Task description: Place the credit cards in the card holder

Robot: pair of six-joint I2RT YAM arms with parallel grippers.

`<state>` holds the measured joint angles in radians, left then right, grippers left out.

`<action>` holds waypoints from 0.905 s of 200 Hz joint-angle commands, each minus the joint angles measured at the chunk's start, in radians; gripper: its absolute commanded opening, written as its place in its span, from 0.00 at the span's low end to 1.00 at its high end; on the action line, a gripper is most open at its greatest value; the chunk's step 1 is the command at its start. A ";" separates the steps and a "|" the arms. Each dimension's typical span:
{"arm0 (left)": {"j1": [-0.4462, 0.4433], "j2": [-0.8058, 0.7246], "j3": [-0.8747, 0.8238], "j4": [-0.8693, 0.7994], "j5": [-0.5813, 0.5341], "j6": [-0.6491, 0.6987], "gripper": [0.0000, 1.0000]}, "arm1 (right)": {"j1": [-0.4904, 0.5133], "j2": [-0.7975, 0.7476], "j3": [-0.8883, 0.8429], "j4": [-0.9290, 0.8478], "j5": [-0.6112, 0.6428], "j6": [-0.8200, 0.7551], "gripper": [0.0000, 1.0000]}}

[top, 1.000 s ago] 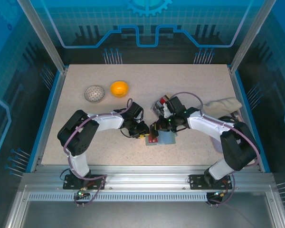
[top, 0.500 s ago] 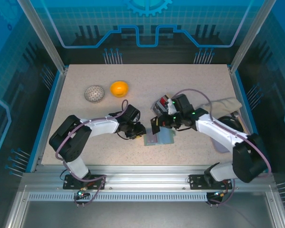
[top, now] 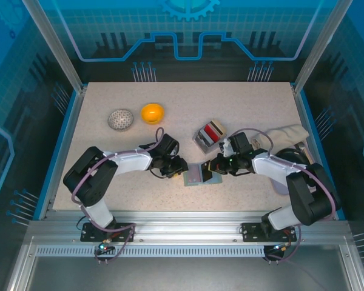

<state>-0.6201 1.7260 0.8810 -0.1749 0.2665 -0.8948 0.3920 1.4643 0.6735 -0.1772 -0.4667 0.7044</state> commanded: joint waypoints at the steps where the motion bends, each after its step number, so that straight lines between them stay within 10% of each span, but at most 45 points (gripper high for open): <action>1: -0.007 0.035 0.027 0.000 0.040 -0.002 0.38 | 0.004 0.036 -0.009 0.084 -0.039 -0.003 0.01; 181: -0.006 0.067 0.042 -0.025 0.048 0.007 0.28 | 0.036 0.152 -0.058 0.283 -0.146 0.077 0.01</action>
<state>-0.6163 1.7611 0.9138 -0.2005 0.2924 -0.8913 0.4061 1.6131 0.6403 0.0902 -0.5365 0.7528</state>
